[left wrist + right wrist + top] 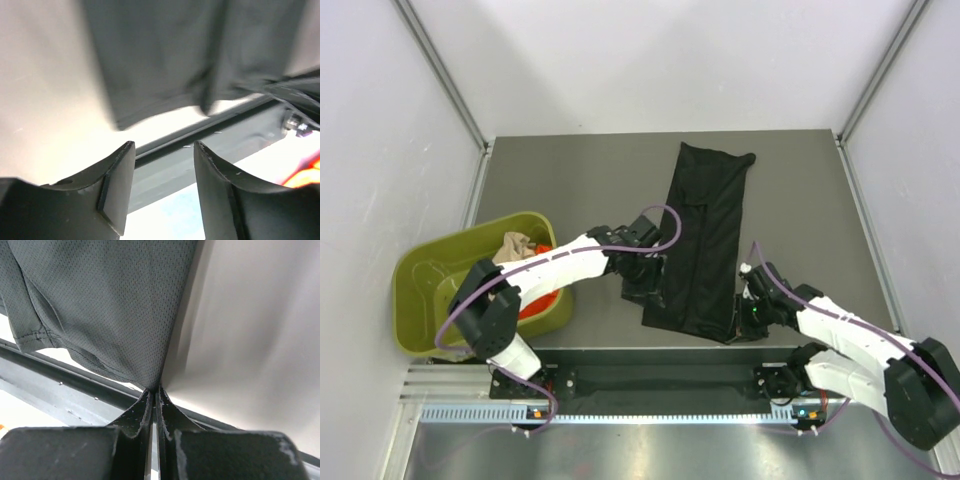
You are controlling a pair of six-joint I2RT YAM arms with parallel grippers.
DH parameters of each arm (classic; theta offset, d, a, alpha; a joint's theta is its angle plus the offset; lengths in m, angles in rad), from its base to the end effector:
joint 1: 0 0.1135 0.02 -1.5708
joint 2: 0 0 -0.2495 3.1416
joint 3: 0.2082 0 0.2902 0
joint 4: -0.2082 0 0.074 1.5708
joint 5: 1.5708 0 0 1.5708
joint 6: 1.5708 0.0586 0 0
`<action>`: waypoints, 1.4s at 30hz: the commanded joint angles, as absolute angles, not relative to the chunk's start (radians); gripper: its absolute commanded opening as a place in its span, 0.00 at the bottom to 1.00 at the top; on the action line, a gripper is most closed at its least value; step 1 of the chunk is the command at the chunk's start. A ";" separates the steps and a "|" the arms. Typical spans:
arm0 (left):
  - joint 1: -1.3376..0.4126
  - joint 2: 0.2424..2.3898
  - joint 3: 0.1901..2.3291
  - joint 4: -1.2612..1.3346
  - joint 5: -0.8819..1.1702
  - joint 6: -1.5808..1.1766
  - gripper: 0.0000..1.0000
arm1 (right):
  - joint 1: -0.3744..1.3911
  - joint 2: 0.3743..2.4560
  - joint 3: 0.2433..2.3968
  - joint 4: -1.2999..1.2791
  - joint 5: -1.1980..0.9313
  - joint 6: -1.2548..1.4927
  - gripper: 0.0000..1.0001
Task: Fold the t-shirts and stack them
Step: Fold the tshirt
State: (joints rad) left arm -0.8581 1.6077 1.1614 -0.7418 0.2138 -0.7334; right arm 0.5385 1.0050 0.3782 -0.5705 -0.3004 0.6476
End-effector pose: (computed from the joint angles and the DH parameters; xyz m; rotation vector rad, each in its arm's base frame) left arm 0.2261 -0.2807 0.1726 0.2458 2.9497 -0.6318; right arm 0.1618 0.1168 0.0851 0.0759 2.9234 0.6755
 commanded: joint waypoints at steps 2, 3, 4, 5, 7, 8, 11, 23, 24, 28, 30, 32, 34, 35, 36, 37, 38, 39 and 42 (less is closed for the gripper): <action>-0.775 1.539 1.019 -0.787 0.219 -0.716 0.57 | 0.523 0.959 0.357 -0.646 -0.268 0.647 0.00; -0.761 1.529 0.993 -0.772 0.235 -0.725 0.59 | 0.520 0.953 0.360 -0.652 -0.267 0.649 0.00; -0.737 1.522 0.948 -0.755 0.279 -0.742 0.60 | 0.519 0.951 0.362 -0.653 -0.267 0.647 0.00; -0.727 1.508 0.928 -0.715 0.300 -0.753 0.61 | 0.520 0.953 0.364 -0.653 -0.267 0.647 0.00; -0.713 1.500 0.885 -0.680 0.337 -0.788 0.64 | 0.517 0.954 0.368 -0.657 -0.268 0.646 0.00; -0.712 1.500 0.876 -0.667 0.356 -0.799 0.64 | 0.518 0.954 0.367 -0.655 -0.270 0.647 0.00; -0.712 1.505 0.854 -0.605 0.380 -0.834 0.64 | 0.515 0.950 0.367 -0.655 -0.272 0.647 0.00; -0.719 1.627 0.861 -0.506 0.413 -0.942 0.53 | 0.514 0.934 0.368 -0.655 -0.276 0.655 0.00; -0.726 1.634 0.865 -0.506 0.413 -0.943 0.52 | 0.514 0.930 0.370 -0.653 -0.276 0.655 0.00; -0.749 1.660 0.868 -0.480 0.425 -0.960 0.50 | 0.514 0.933 0.374 -0.650 -0.276 0.660 0.00; -0.752 1.670 0.862 -0.460 0.433 -0.966 0.48 | 0.515 0.937 0.377 -0.643 -0.279 0.663 0.00; -0.750 1.675 0.851 -0.443 0.434 -0.973 0.42 | 0.514 0.939 0.382 -0.638 -0.281 0.663 0.00; -0.750 1.674 0.842 -0.436 0.439 -0.973 0.31 | 0.514 0.942 0.385 -0.638 -0.284 0.660 0.00; -0.750 1.675 0.839 -0.434 0.440 -0.970 0.16 | 0.515 0.942 0.387 -0.638 -0.285 0.660 0.00; -0.750 1.671 0.838 -0.436 0.443 -0.966 0.09 | 0.515 0.939 0.388 -0.640 -0.288 0.658 0.00; -0.752 1.667 0.838 -0.439 0.445 -0.963 0.01 | 0.514 0.937 0.390 -0.641 -0.288 0.658 0.00; -0.750 1.655 0.839 -0.442 0.443 -0.962 0.00 | 0.514 0.934 0.393 -0.646 -0.290 0.658 0.00; -0.750 1.643 0.841 -0.449 0.442 -0.962 0.00 | 0.514 0.930 0.399 -0.650 -0.293 0.663 0.00; -0.749 1.594 0.886 -0.494 0.410 -0.956 0.00 | 0.514 0.924 0.455 -0.689 -0.278 0.663 0.00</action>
